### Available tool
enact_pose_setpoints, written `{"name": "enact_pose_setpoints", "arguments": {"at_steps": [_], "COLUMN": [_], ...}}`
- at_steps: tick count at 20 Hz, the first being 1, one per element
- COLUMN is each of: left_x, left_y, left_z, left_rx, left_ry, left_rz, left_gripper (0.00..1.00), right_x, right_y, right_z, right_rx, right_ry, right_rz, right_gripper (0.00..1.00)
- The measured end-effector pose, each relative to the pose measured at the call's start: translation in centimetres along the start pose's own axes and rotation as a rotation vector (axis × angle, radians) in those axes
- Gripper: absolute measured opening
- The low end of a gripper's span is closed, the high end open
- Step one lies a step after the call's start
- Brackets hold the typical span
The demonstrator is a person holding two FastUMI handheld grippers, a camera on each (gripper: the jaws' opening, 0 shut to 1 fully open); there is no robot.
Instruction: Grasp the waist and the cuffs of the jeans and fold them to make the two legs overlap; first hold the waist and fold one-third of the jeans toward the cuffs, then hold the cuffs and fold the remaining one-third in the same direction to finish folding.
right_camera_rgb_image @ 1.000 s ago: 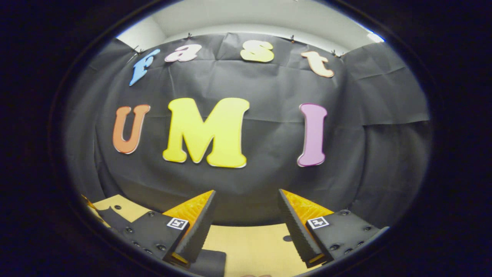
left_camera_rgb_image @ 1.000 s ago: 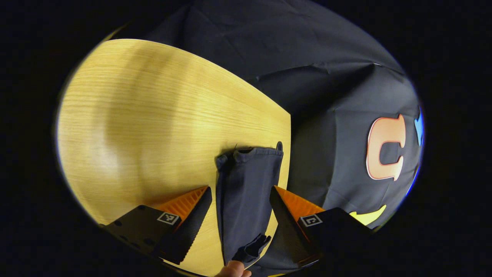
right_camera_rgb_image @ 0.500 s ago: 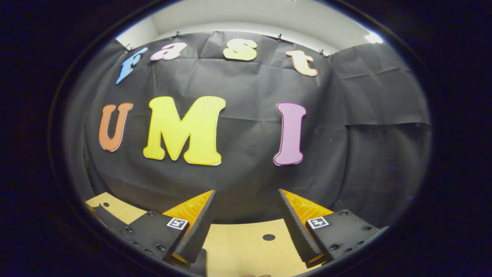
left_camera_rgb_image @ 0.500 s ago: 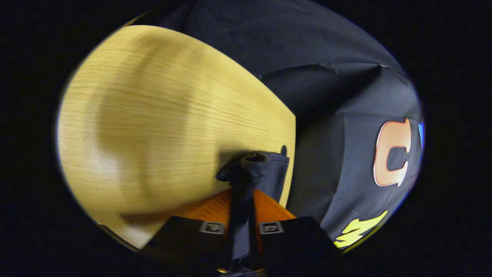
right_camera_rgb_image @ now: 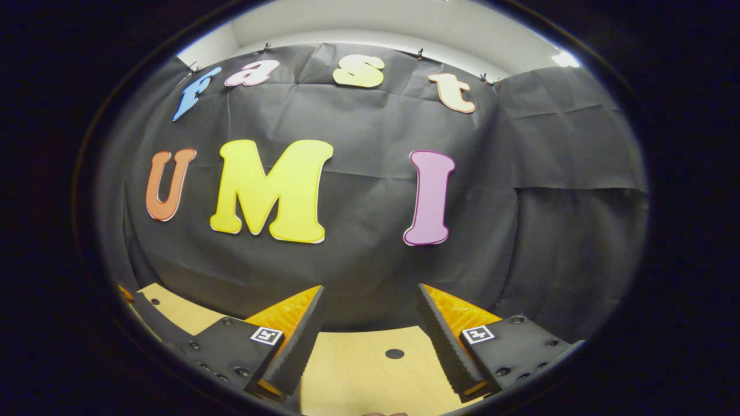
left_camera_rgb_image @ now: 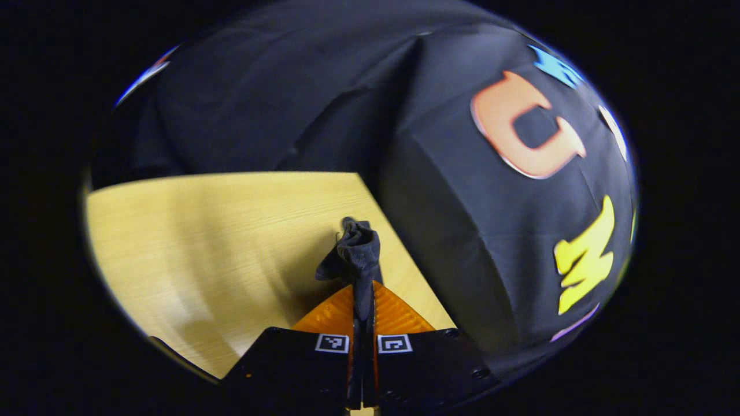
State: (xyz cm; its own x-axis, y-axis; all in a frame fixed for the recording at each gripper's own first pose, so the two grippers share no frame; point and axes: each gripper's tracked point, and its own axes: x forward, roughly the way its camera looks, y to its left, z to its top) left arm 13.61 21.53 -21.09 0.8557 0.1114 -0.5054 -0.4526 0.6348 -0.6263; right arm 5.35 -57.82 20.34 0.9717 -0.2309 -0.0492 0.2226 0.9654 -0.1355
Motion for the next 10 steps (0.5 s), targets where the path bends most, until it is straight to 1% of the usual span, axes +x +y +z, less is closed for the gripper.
{"name": "enact_pose_setpoints", "arguments": {"at_steps": [1, 2, 4, 5, 6, 7, 10], "left_x": [-1.0, -2.0, -3.5, -4.1, -4.9, -5.4, -6.1], "left_y": [-2.7, -5.1, -9.3, -11.3, -14.0, -15.9, -20.4], "left_z": [0.1, -0.3, -1.1, -1.8, -2.9, -3.9, -8.5], "left_rx": [0.060, 0.109, 0.193, 0.232, 0.298, 0.348, 0.515], "left_ry": [-0.011, -0.019, -0.039, -0.048, -0.067, -0.075, -0.065], "left_rz": [-0.041, -0.080, -0.144, -0.174, -0.215, -0.243, -0.321], "left_gripper": [0.04, 0.04, 0.04, 0.04, 0.04, 0.04, 0.04], "right_x": [-0.1, -0.2, -0.5, -0.8, -1.0, -1.2, -2.0], "right_y": [-0.1, -0.2, -0.6, -0.9, -1.4, -1.9, -3.4], "right_z": [-0.2, -0.3, -0.6, -0.7, -0.7, -0.7, -0.9], "right_rx": [-0.005, -0.009, -0.018, -0.021, -0.024, -0.027, -0.024], "right_ry": [0.006, 0.010, 0.016, 0.020, 0.022, 0.023, 0.029], "right_rz": [0.002, 0.003, 0.002, 0.000, -0.002, -0.006, -0.028], "right_gripper": [0.99, 0.99, 0.94, 0.94, 0.96, 0.96, 0.96]}}
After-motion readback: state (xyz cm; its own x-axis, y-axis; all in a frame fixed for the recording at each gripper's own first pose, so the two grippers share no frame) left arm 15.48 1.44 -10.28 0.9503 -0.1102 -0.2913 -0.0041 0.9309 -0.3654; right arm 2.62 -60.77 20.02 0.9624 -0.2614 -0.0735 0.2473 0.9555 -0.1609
